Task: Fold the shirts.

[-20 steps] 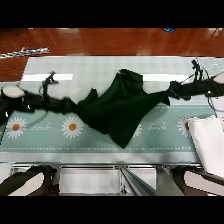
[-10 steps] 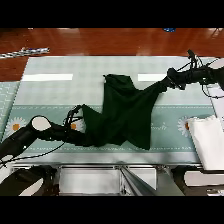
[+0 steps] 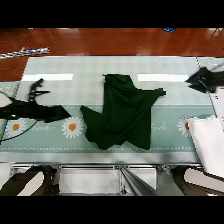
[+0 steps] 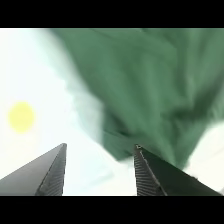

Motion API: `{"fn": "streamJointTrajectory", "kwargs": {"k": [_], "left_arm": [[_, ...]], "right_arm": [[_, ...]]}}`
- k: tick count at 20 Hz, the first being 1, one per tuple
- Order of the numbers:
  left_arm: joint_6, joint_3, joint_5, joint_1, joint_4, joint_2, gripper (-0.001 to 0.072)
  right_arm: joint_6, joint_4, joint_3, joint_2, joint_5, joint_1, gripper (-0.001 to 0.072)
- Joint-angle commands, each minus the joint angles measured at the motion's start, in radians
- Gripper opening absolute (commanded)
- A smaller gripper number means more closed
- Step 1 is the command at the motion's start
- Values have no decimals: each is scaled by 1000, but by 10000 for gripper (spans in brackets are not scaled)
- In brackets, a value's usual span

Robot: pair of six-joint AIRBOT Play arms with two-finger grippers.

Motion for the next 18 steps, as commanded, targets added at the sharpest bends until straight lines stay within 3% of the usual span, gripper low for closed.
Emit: {"fn": "streamJointTrajectory", "kwargs": {"k": [1,6,8,15,17,18], "left_arm": [[15,-45,-11,209,-64,-71,508],[153,-78,6,134,-374,-341,508],[150,-57,53,57,-397,-428,507],[56,77,71,-151,-394,-646,500],[57,116,71,-174,-393,-655,312],[67,132,66,-175,-393,-654,152]], "right_arm": [[-7,-56,-263,185,-68,-108,409],[-106,60,-586,303,-80,-105,409],[-145,94,-616,314,-11,-98,409],[-139,92,-624,363,6,-32,409],[-136,79,-624,363,19,-32,409],[-128,58,-627,363,31,-30,409]]}}
